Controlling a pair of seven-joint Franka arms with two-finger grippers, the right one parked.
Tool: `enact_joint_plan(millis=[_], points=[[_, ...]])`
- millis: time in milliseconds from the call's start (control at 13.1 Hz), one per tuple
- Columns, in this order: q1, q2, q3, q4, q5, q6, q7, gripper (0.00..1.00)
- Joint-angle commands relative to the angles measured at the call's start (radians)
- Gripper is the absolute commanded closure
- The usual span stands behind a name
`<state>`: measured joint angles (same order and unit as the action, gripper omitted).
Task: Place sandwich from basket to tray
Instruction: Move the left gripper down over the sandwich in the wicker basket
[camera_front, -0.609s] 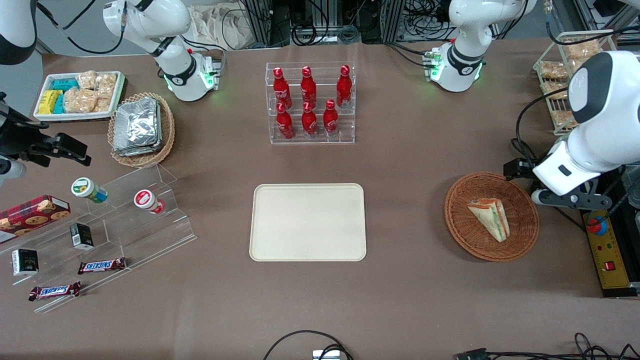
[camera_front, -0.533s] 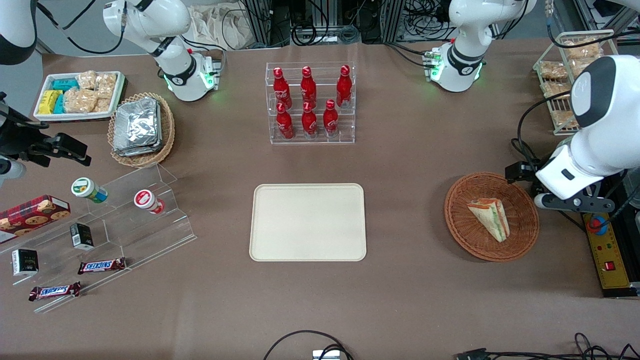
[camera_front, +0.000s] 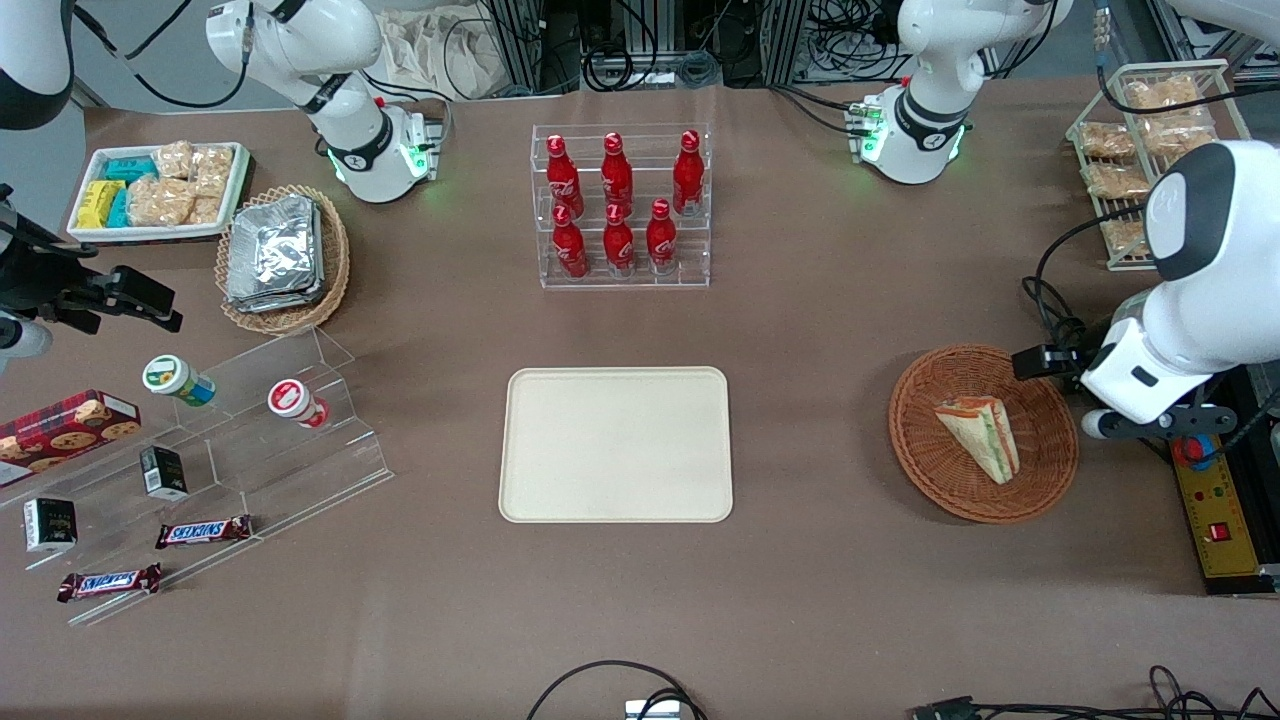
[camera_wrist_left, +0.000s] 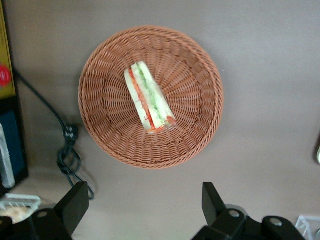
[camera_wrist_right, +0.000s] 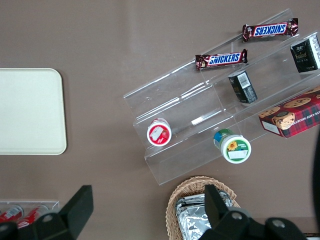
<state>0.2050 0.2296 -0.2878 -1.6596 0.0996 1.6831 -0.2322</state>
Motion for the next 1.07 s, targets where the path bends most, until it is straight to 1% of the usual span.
enact_joint_plan(millis=[0, 152, 228, 304, 609, 989], points=[[0.057, -0.010, -0.001, -0.144, -0.007, 0.163, -0.128, 0.00], [0.095, -0.024, -0.001, -0.286, -0.012, 0.364, -0.162, 0.00], [0.102, -0.026, 0.001, -0.320, -0.012, 0.410, -0.217, 0.00], [0.103, -0.018, -0.001, -0.337, -0.011, 0.434, -0.283, 0.00], [0.097, 0.014, -0.001, -0.382, -0.011, 0.515, -0.421, 0.00], [0.102, 0.030, -0.001, -0.491, -0.012, 0.671, -0.467, 0.00]])
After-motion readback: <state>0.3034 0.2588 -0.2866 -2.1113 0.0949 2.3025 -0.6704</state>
